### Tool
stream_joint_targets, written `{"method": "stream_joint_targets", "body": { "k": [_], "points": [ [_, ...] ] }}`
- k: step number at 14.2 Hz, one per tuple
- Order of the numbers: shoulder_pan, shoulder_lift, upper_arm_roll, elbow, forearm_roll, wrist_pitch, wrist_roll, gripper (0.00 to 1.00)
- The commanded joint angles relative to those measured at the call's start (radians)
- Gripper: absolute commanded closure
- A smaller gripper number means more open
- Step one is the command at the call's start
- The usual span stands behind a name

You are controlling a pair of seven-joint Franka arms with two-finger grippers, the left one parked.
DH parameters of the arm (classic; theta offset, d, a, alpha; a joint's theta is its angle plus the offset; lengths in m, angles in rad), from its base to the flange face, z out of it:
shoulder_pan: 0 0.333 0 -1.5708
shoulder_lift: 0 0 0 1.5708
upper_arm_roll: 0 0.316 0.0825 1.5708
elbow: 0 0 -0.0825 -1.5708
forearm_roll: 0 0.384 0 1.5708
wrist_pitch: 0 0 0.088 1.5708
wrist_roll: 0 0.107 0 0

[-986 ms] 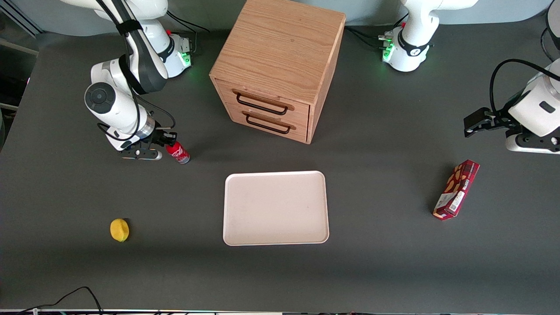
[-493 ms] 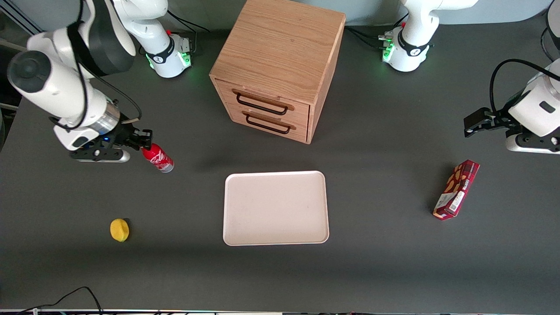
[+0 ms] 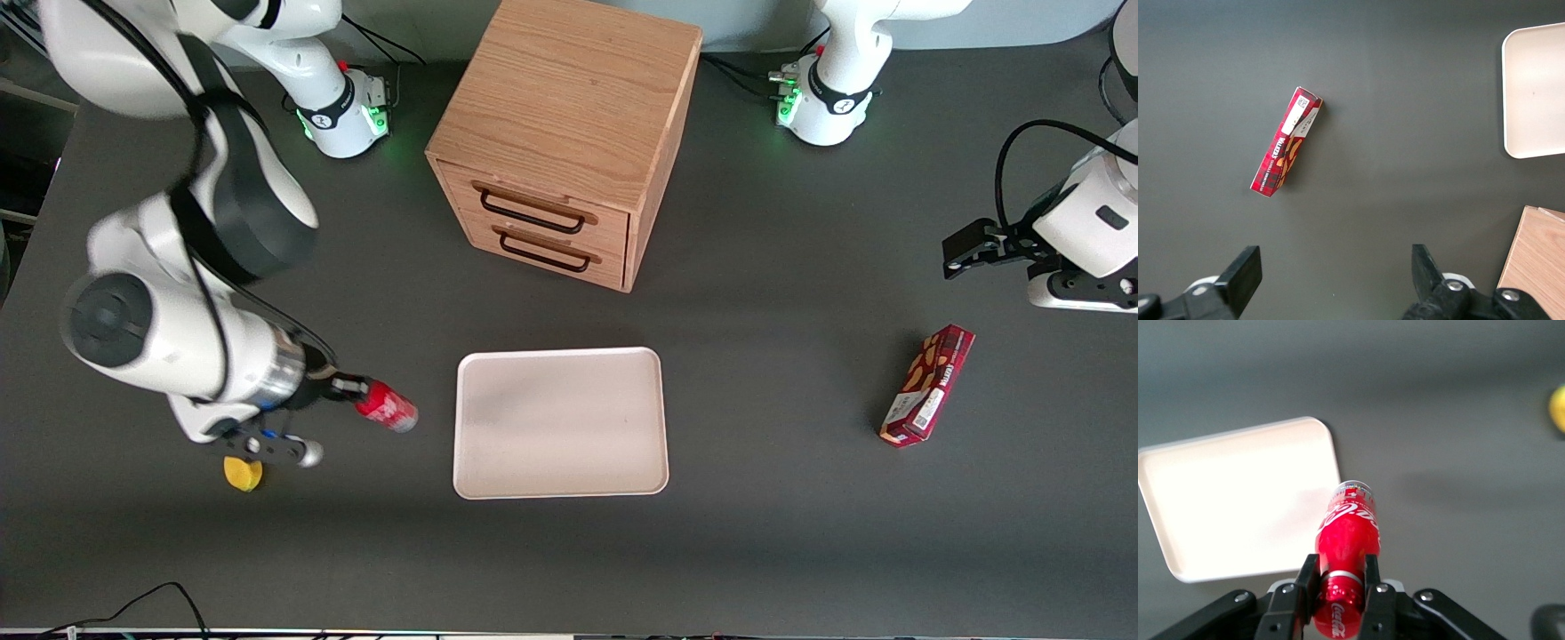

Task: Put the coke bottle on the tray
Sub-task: 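Lift the bottle and carry it with the right gripper to the tray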

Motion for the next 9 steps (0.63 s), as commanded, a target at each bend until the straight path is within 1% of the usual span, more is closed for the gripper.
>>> {"method": "stream_joint_targets", "body": {
  "k": [1,3,6,9],
  "points": [
    [0.054,0.137,0.006,0.13,-0.03,0.077,0.133,1.0],
    [0.08,0.178,-0.021,0.129,-0.033,0.146,0.185,1.0],
    [0.088,0.212,-0.023,0.127,-0.063,0.168,0.214,1.0],
    [0.106,0.237,-0.023,0.126,-0.068,0.193,0.219,1.0]
  ]
}}
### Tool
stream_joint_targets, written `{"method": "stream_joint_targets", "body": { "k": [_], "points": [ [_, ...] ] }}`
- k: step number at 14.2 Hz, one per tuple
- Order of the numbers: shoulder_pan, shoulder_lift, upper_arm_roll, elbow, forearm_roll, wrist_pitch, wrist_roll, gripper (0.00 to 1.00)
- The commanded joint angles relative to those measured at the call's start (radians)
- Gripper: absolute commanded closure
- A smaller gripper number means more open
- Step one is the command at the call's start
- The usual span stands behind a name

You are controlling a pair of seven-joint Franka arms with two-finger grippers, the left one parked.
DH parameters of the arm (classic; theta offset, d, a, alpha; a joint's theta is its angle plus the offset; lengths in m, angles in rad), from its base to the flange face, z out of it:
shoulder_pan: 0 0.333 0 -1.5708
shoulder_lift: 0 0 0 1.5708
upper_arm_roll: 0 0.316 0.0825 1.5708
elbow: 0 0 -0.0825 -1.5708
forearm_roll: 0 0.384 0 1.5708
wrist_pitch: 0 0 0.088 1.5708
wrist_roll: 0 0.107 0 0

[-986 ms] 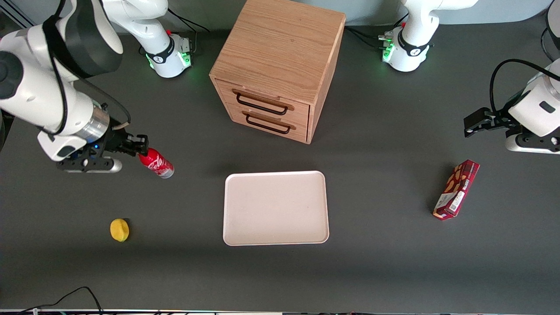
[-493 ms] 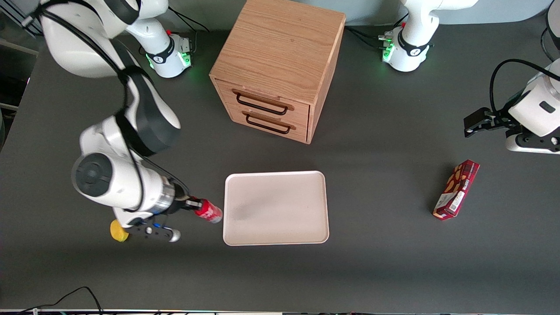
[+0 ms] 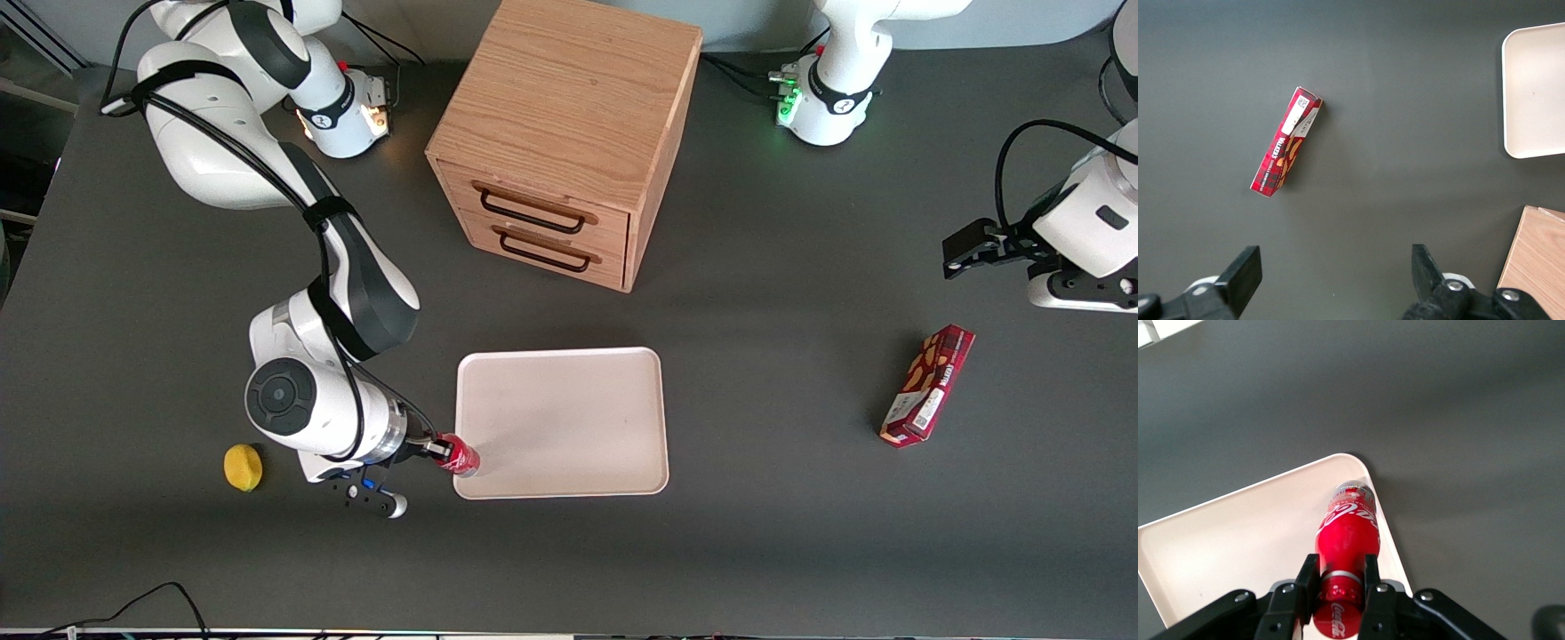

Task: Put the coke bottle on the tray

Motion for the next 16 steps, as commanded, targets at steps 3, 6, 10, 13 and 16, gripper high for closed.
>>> {"method": "stream_joint_targets", "body": {
  "k": [3,6,10,13,16],
  "points": [
    [0.031,0.038,-0.004,0.052,-0.023,0.022,0.071,1.0],
    [0.022,0.032,0.002,0.049,-0.053,0.017,0.071,0.0],
    [-0.015,-0.063,0.022,0.051,-0.059,-0.113,0.027,0.0],
    [-0.09,-0.257,0.026,0.032,-0.055,-0.336,-0.198,0.0],
    [-0.18,-0.478,0.002,-0.143,-0.035,-0.441,-0.388,0.0]
  ]
}}
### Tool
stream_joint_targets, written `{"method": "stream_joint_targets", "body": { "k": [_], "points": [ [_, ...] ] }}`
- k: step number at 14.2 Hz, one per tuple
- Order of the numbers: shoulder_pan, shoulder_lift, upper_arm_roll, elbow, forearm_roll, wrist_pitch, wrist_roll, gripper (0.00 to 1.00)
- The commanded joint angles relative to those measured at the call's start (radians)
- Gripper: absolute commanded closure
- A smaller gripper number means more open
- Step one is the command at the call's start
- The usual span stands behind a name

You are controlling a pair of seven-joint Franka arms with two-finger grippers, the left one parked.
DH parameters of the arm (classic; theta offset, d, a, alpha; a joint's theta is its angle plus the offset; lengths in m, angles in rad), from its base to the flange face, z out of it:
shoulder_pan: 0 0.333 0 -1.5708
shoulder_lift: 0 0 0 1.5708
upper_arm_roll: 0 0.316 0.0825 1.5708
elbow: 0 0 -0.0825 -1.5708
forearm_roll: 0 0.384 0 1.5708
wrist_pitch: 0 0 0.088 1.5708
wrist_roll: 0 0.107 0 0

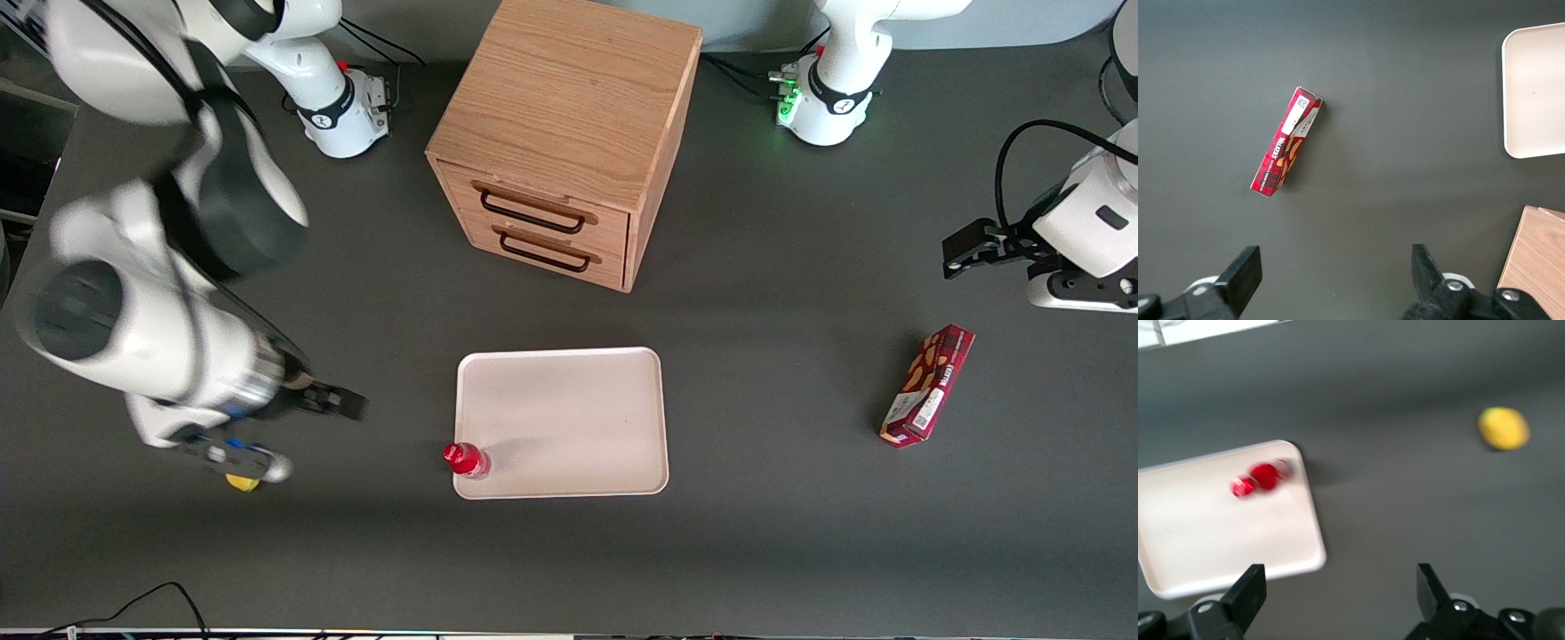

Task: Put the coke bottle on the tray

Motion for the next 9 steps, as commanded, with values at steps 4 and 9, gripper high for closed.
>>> {"method": "stream_joint_targets", "body": {
  "k": [4,9],
  "points": [
    [-0.076,-0.5,-0.26,-0.603,0.208,0.07,-0.332,0.0],
    [-0.071,-0.661,-0.308,-0.849,0.217,0.167,-0.373,0.0]
  ]
}}
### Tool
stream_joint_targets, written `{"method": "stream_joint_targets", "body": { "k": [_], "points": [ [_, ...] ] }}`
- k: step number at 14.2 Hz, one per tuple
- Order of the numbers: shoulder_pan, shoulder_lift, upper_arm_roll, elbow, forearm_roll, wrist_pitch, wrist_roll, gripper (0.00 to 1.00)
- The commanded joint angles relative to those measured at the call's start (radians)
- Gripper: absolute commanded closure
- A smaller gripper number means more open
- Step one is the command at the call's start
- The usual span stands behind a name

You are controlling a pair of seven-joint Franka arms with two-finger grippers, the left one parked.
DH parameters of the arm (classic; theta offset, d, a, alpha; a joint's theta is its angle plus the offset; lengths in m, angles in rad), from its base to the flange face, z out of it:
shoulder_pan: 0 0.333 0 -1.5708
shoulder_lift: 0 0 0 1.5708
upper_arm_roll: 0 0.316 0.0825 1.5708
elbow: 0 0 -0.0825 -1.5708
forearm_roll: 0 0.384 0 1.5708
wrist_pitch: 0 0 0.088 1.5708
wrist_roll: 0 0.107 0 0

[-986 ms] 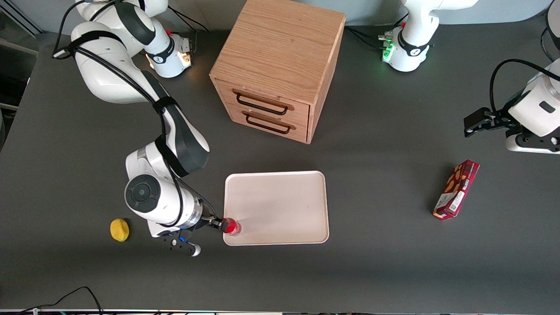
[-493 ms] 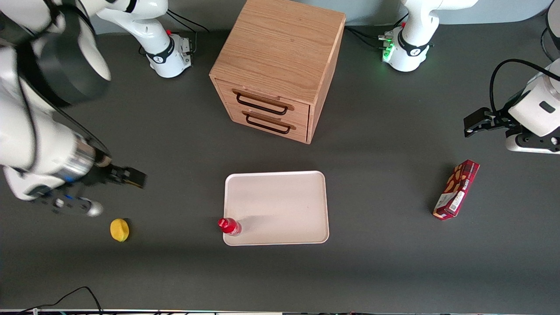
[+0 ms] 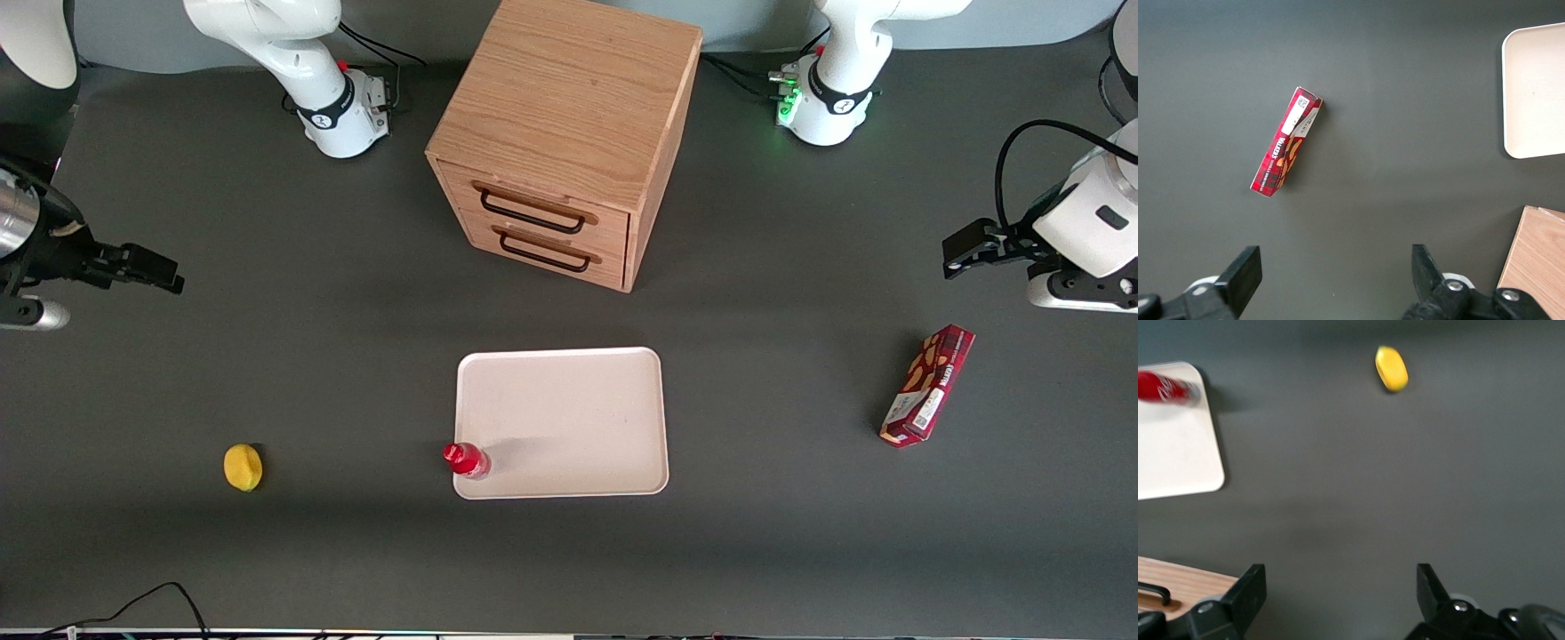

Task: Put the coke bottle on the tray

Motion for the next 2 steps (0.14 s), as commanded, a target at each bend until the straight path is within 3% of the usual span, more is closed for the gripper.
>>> {"method": "stream_joint_targets", "body": {
  "k": [1,2],
  "points": [
    [0.015,-0.051,0.003,-0.074,0.018,0.041,0.019,0.0],
    [0.015,-0.034,0.003,-0.043,0.018,0.022,0.06,0.0]
  ]
}}
